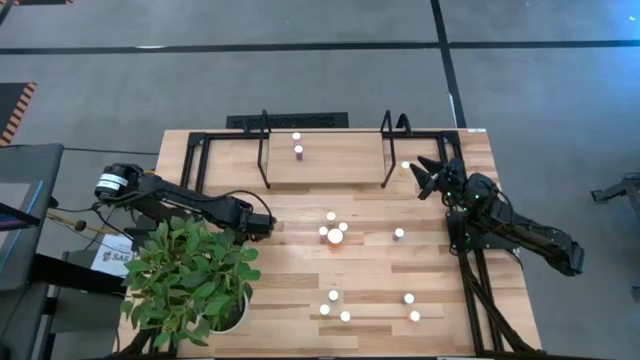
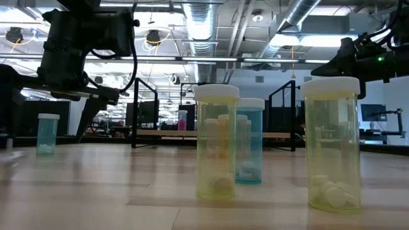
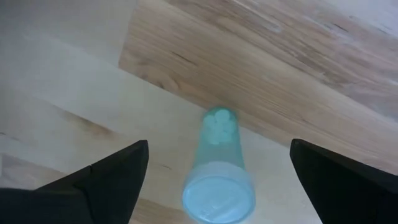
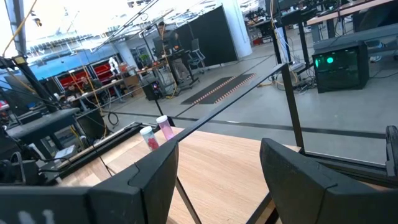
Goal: Pick and place medicine bottles onto shelf by color
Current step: Put the green pill bottle on the shelf
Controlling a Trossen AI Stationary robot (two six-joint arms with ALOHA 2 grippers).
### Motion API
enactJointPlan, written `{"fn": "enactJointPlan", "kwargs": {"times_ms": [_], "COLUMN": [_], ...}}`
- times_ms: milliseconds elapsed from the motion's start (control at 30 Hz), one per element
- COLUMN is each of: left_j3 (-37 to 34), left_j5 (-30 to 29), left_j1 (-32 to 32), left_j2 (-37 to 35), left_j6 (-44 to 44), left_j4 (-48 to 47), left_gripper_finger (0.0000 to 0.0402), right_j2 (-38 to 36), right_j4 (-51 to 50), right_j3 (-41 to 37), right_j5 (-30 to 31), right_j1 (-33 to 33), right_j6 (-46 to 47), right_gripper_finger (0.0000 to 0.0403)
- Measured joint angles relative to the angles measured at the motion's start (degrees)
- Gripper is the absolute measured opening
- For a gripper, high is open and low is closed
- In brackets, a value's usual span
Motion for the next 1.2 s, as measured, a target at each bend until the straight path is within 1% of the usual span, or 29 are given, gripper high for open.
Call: {"fn": "enactJointPlan", "kwargs": {"times_ms": [133, 467, 600, 733, 900, 1067, 1200], "left_j3": [0.0, 0.0, 0.0, 0.1, 0.1, 0.1, 0.1], "left_j5": [-0.2, 0.5, 0.5, -0.3, -2.6, -2.2, -1.5], "left_j1": [0.0, 0.0, 0.0, 0.0, 0.0, 0.0, 0.0], "left_j2": [0.0, 0.0, -0.6, -2.9, -5.7, -5.9, -5.9], "left_j6": [0.0, 2.0, 2.0, 2.3, 2.4, 1.2, -1.1], "left_j4": [0.0, 0.2, 0.2, -0.8, -2.5, -2.6, -2.6], "left_gripper_finger": [0.0354, 0.0225, 0.0191, 0.0187, 0.0204, 0.0218, 0.0213], "right_j2": [0.0, 0.0, 0.0, 0.0, 0.0, 0.0, 0.0], "right_j4": [0.0, 0.0, 0.0, 0.0, 0.0, 0.0, 0.0], "right_j3": [0.0, 0.0, 0.0, 0.0, 0.0, 0.0, 0.0], "right_j5": [0.0, 0.0, 0.0, 0.0, 0.0, 0.0, 0.0], "right_j1": [0.0, 0.0, 0.0, 0.0, 0.0, 0.0, 0.0], "right_j6": [0.0, 0.0, 0.0, 0.0, 0.0, 0.0, 0.0], "right_gripper_finger": [0.0249, 0.0249, 0.0249, 0.0249, 0.0249, 0.0249, 0.0249]}}
